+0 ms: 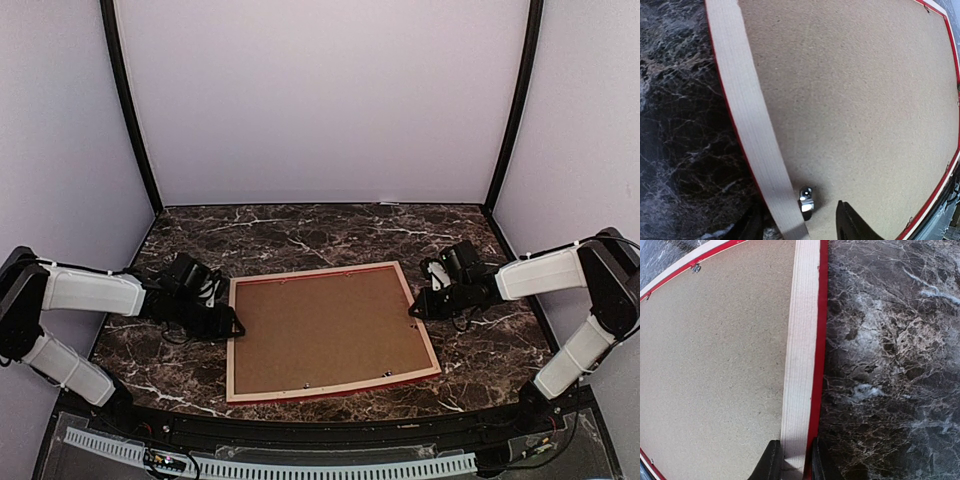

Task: Put the photo into the frame
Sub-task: Press the fastener onto the backboard.

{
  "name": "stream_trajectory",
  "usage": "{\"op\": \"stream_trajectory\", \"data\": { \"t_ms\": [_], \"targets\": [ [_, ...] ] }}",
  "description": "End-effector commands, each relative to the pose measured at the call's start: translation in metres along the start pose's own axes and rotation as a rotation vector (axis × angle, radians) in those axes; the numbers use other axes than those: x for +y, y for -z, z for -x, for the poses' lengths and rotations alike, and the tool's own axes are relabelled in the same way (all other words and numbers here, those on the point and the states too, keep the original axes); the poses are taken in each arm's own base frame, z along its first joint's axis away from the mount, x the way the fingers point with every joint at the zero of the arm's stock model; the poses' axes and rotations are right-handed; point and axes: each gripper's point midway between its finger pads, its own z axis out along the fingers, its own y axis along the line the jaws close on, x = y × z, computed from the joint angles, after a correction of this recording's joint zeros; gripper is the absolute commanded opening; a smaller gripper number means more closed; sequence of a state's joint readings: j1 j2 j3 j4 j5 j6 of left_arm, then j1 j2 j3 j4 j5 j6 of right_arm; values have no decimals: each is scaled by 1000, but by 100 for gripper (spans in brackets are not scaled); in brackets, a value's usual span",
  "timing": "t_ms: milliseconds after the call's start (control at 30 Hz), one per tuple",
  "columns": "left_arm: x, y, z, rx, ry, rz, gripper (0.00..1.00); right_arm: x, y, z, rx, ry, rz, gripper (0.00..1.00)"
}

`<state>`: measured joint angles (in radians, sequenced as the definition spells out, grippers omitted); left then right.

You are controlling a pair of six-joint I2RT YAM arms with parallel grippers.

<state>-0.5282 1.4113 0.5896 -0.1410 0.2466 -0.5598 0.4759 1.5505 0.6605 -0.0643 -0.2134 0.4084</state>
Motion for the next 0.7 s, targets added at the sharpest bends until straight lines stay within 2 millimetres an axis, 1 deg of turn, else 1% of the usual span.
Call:
{"op": "stream_trajectory", "data": {
  "t_ms": [0,133,267,367,667],
  "targets": [
    [18,0,-28,104,46,60,55,-21,-11,-52,171,-21,-58,0],
    [24,3,-25,94,47,92,55,-20,-11,-52,171,-21,-55,0],
    [32,3,-26,94,51,126,50,-20,-11,-52,172,-21,-52,0],
    [36,1,-26,96,51,145,45,-20,-11,-51,173,-22,-49,0],
    [42,-5,-29,122,36,166,39,-19,-12,-50,174,-22,-47,0]
  ]
}}
